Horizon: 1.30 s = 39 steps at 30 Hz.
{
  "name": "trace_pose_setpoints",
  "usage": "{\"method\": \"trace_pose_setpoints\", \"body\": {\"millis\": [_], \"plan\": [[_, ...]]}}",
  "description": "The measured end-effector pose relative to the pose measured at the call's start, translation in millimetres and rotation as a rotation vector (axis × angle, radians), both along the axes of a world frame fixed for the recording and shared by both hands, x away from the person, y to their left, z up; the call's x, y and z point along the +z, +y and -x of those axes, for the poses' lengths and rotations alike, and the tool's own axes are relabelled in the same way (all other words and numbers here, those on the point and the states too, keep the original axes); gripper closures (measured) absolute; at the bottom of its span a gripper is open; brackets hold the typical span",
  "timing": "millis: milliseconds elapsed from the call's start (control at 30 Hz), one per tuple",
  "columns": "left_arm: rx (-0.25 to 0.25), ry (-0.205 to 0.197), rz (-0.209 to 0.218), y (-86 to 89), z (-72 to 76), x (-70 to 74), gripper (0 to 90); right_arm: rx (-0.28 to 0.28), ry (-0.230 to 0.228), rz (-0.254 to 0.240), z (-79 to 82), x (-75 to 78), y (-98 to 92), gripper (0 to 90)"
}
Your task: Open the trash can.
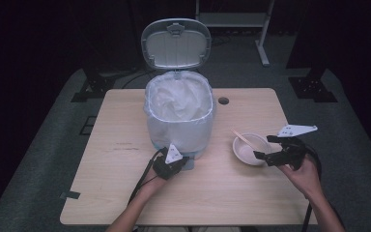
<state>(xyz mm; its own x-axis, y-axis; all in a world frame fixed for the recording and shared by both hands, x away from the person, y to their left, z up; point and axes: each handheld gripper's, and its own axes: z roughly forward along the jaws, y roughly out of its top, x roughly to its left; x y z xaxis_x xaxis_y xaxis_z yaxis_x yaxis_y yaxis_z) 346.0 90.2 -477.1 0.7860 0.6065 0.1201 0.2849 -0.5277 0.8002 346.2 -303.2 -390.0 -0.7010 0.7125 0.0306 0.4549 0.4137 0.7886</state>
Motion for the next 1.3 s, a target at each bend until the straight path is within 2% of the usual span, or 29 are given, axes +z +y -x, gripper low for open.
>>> {"method": "trace_pose_setpoints", "body": {"millis": [67, 367, 500, 800, 833, 1100, 1300], "plan": [[-0.006, -0.008, -0.014, 1.1, -0.5, 0.5, 88.6, 0.003, 0.010, 0.010, -5.2, 1.6, 2.7, 14.5], [-0.001, -0.004, 0.002, 0.6, -0.2, -0.1, 88.6, 0.016, 0.047, 0.064, -25.1, 1.9, 12.7, 14.6], [-0.002, -0.004, 0.002, 0.7, -0.1, -0.1, 88.6, 0.017, 0.061, 0.090, -32.1, -4.1, 16.2, 15.1], [-0.002, -0.004, 0.002, 0.8, -0.2, -0.1, 88.6, 0.020, 0.093, 0.119, -42.7, -15.6, 19.8, 23.5], [-0.004, -0.005, -0.001, 1.0, -0.3, 0.0, 88.6, 0.020, 0.104, 0.129, -45.3, -18.8, 20.8, 27.9], [-0.006, -0.005, -0.006, 1.3, -0.4, 0.1, 88.6, 0.025, 0.120, 0.165, -52.3, -27.6, 23.7, 37.0], [-0.008, -0.009, -0.009, 1.5, -0.7, 0.2, 88.6, 0.016, 0.145, 0.182, -57.3, -33.8, 24.3, 47.6]]}}
